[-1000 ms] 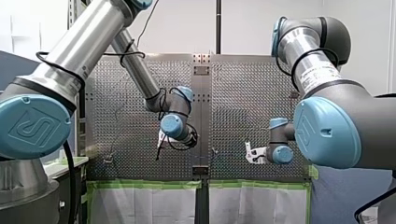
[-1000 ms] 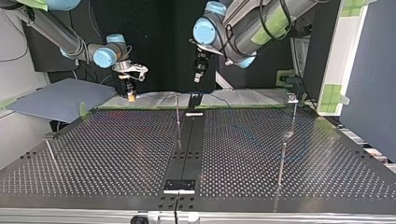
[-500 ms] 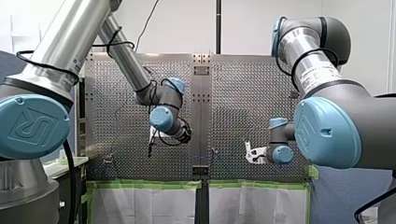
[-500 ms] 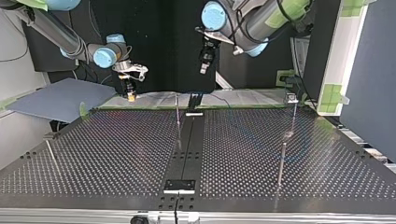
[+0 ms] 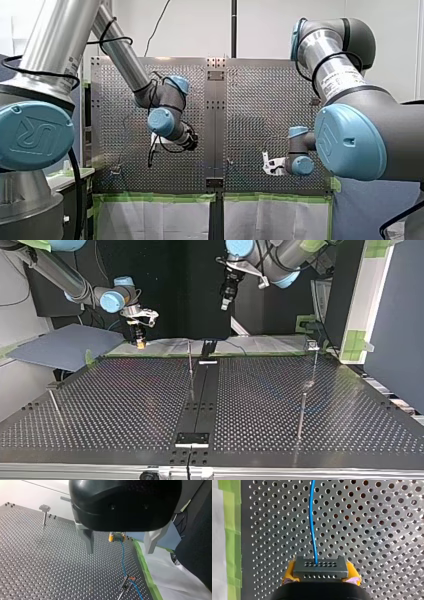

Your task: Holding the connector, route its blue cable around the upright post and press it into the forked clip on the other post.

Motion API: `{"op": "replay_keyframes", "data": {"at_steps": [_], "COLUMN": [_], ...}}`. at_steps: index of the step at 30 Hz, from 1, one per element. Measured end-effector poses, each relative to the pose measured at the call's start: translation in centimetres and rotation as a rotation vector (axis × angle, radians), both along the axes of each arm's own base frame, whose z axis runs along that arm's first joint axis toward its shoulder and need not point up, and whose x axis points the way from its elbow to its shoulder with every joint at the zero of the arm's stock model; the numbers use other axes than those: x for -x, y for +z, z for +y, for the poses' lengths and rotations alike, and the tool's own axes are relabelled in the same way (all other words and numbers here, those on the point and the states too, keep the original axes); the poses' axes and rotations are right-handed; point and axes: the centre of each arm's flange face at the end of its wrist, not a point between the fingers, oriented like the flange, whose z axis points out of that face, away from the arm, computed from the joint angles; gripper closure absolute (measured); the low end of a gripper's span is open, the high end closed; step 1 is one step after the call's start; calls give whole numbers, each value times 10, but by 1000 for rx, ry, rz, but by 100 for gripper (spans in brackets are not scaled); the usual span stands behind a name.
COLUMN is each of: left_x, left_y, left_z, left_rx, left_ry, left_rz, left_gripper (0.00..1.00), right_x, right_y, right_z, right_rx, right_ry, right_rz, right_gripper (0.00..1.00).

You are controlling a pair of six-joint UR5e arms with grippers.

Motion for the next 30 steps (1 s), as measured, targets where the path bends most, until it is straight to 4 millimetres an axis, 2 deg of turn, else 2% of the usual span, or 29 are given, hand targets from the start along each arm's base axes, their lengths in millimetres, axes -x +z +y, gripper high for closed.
{"op": "replay_keyframes", "data": {"at_steps": [14, 23, 30], "left_x": [34, 48, 53], "left_y": [11, 21, 37], "left_z": [27, 41, 49], "left_rx": [16, 112, 213], "left_ry": [5, 27, 44], "left_rz": [-11, -56, -120], "left_gripper": [0, 0, 0], "right_x": [-1, -1, -1], "right_y": [0, 0, 0], "right_z": [1, 1, 1], "right_rx": [-1, -3, 0], "right_ry": [1, 2, 2], "right_rz": [0, 1, 0], "right_gripper": [100, 100, 100]}}
